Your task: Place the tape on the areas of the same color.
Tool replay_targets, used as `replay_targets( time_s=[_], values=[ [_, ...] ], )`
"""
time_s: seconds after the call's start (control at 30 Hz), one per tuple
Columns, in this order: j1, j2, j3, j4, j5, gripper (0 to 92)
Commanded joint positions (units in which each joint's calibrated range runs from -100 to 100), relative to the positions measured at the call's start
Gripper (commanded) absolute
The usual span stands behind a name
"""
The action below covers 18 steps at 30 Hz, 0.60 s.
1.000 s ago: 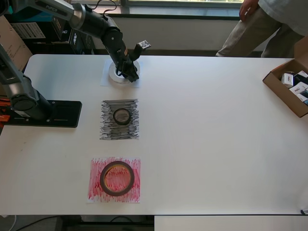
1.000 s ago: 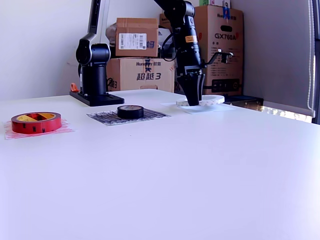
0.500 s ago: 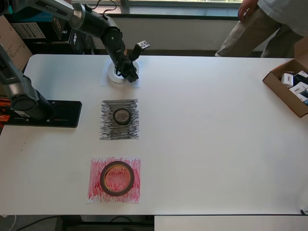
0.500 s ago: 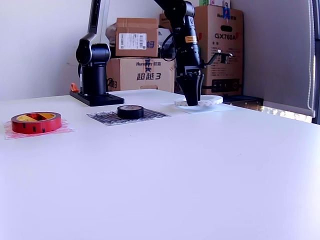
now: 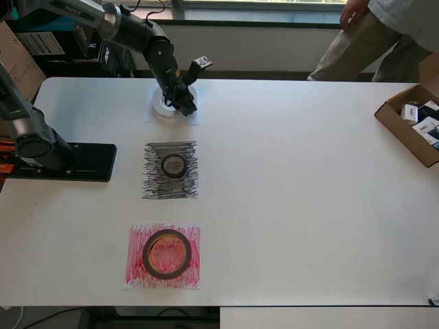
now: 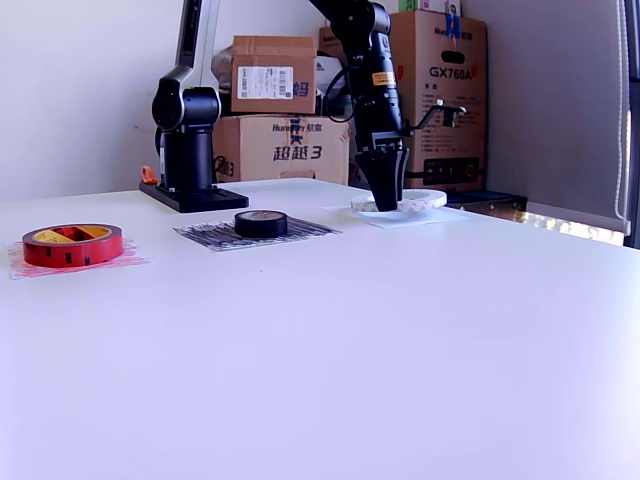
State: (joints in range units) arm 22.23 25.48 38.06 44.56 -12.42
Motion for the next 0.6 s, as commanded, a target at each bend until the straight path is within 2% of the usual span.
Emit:
replay_targets(
  time_s=[0.0,0.1,0.2,0.57],
  values=[
    [-0.19,0.52,0.24,-0.31,-0.43,34.0],
    [-0.19,0.52,0.33,-0.31,-0.51,48.1],
    [-0.11,0.52,0.33,-0.31,-0.51,56.1],
    [0.83,-1.91,-1.40,-0.31,-0.59,55.4]
  ],
)
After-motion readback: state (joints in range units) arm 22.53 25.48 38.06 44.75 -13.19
